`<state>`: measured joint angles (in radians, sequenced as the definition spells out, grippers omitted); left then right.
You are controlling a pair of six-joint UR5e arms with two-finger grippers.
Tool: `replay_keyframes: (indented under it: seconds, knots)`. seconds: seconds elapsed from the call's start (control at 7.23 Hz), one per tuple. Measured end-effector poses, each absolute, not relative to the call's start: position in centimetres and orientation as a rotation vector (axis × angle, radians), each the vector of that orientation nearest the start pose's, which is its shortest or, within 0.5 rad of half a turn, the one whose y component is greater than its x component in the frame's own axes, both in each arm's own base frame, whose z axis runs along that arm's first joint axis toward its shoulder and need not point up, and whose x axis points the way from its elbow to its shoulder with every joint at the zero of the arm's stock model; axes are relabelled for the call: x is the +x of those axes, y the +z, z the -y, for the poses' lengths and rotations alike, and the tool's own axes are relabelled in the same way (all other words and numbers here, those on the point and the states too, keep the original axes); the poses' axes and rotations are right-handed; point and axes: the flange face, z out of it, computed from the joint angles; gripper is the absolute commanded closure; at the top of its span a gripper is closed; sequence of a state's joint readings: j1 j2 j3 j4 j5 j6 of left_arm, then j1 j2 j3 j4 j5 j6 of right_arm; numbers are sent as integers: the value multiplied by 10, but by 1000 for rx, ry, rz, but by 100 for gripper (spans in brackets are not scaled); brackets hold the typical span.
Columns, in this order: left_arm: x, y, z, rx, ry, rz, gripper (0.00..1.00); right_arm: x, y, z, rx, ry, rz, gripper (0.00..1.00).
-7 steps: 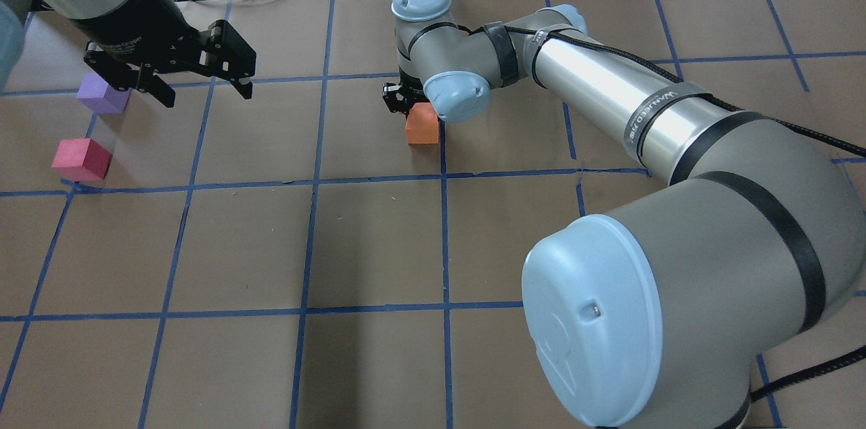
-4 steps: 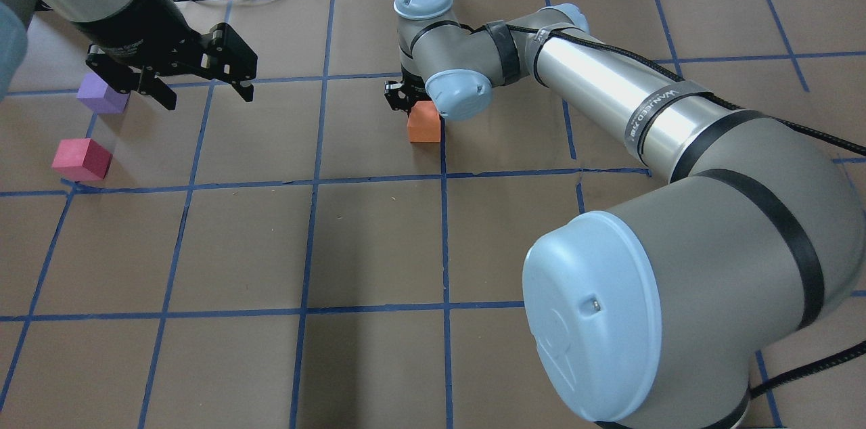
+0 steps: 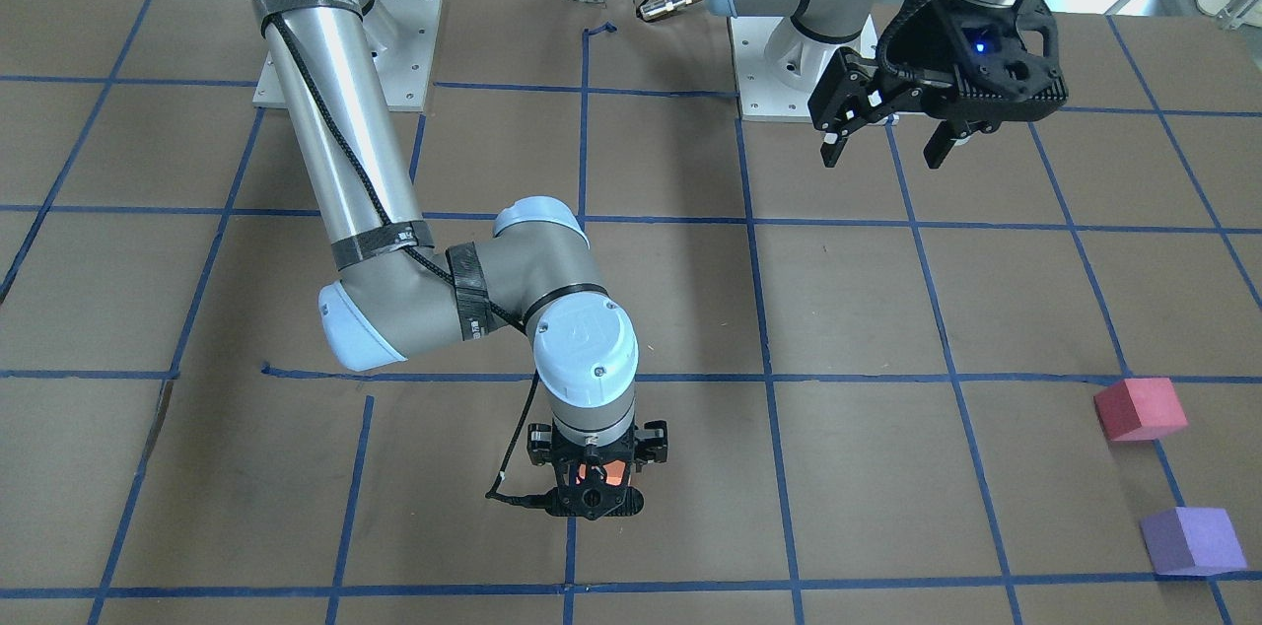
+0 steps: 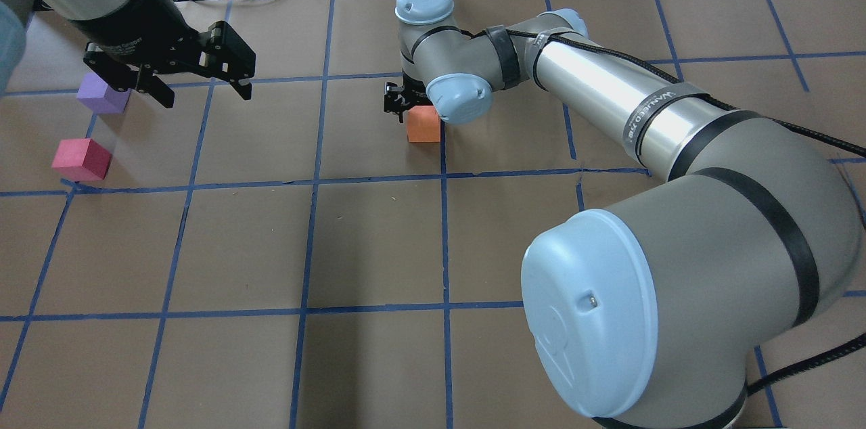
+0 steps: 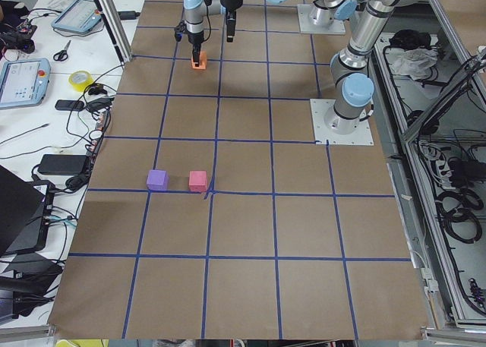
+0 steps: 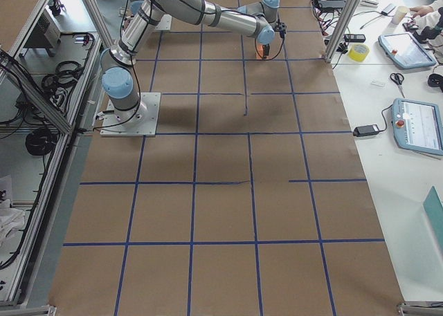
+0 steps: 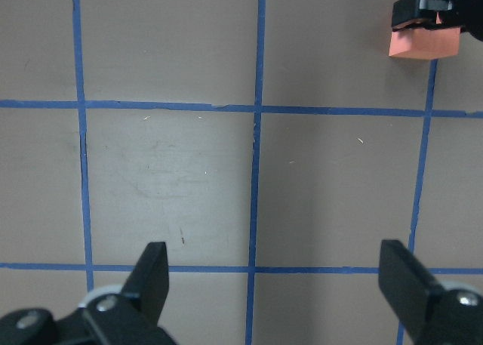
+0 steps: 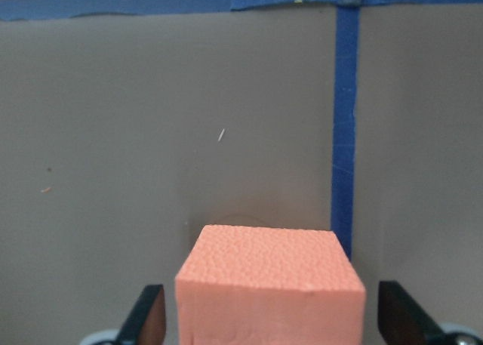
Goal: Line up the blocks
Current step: 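Set the orange cube down and open the right gripper, then raise the right gripper back while the left arm starts moving out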
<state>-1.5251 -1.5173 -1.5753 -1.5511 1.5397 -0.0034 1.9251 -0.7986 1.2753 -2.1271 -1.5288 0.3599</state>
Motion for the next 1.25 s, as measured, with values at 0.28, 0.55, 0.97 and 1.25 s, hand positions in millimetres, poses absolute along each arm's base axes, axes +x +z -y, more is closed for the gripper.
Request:
replay_keyframes:
  seconds: [0.28, 0.55, 0.97, 1.25]
  knots:
    - [-115, 512, 481, -77, -103, -3171, 0, 383, 231, 659, 7, -138, -3056, 0]
    - [-112, 509, 490, -97, -73, -3164, 0, 352, 284, 656, 41, -105, -3061, 0]
    - [-108, 472, 546, -136, -44, -3162, 0, 265, 377, 644, 56, -20, -3080, 0]
    - [-119, 426, 599, -212, -40, -3158, 0, 195, 451, 620, 42, -43, -3081, 0]
